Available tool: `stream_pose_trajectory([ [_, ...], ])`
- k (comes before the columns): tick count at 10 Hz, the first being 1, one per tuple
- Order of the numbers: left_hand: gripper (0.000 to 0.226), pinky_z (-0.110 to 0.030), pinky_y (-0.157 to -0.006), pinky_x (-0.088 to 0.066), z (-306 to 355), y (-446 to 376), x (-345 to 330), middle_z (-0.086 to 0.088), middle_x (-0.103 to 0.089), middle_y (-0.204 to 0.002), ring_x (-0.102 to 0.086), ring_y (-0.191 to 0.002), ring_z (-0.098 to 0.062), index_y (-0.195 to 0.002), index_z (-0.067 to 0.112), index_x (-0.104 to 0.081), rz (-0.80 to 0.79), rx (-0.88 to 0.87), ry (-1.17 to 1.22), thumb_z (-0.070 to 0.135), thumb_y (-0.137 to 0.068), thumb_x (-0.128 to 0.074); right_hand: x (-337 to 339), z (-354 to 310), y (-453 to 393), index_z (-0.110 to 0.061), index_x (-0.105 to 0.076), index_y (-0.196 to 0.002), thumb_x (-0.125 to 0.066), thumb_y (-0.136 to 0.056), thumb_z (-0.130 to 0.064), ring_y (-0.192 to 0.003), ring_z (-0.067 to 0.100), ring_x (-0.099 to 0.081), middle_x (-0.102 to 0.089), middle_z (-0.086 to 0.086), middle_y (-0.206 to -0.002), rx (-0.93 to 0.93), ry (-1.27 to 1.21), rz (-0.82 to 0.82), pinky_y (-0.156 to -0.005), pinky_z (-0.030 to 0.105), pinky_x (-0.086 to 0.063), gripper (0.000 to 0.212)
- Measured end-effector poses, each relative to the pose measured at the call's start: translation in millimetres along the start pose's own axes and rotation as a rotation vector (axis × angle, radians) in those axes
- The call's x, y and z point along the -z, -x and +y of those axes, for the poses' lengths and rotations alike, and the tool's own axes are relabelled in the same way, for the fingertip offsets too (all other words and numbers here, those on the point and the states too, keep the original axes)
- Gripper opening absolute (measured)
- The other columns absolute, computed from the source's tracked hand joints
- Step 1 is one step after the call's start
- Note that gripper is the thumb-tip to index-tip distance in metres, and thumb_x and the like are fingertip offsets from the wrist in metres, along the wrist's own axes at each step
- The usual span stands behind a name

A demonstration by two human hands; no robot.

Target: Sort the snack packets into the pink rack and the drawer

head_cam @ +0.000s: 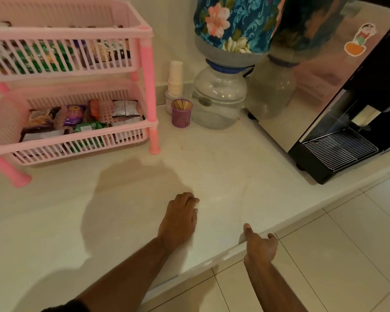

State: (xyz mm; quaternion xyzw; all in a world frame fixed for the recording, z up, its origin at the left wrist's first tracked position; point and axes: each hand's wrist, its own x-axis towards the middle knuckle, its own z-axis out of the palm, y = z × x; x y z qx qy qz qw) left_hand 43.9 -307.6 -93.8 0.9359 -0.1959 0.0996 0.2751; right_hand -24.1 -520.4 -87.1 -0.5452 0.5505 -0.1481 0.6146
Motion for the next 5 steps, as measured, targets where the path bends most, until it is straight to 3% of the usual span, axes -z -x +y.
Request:
stream_pose_trajectory([
  [2, 0.029, -0.031, -0.092, -0.047, -5.7, -1.6, 10.0, 0.006, -0.054, -0.12, -0.055, -0.112, -0.013, -0.122, 0.019, -0.063, -0.006, 0.013, 0.144, 0.017, -0.094, -0.056, -5.1, 1.0, 11.9, -0.018, -0.023, -0.151, -0.085, -0.077, -0.024, -0.125, 0.043, -0.051, -0.053, 0.021, -0.136, 0.091, 0.083, 0.055, -0.101, 0.049, -0.045, 0.096],
  [4, 0.031, -0.028, -0.091, -0.047, -51.0, 5.4, 37.5, 0.008, -0.054, -0.121, -0.054, -0.112, -0.013, -0.122, 0.021, -0.063, 0.036, -0.044, 0.098, 0.015, -0.093, -0.055, -22.3, 3.2, 36.5, -0.006, -0.026, -0.147, -0.072, -0.083, -0.008, -0.125, 0.05, -0.046, -0.039, 0.029, -0.143, 0.54, 0.538, 0.197, -0.101, 0.064, -0.042, 0.079],
  [5, 0.03, -0.029, -0.087, -0.05, -87.6, 15.3, 63.3, 0.009, -0.056, -0.118, -0.058, -0.108, -0.013, -0.12, 0.021, -0.064, 0.072, -0.005, 0.041, 0.017, -0.091, -0.057, -48.1, 19.6, 70.1, -0.003, -0.037, -0.145, -0.064, -0.083, -0.005, -0.137, 0.043, -0.036, -0.039, 0.024, -0.148, 0.862, 0.796, 0.104, -0.109, 0.062, -0.033, 0.067],
])
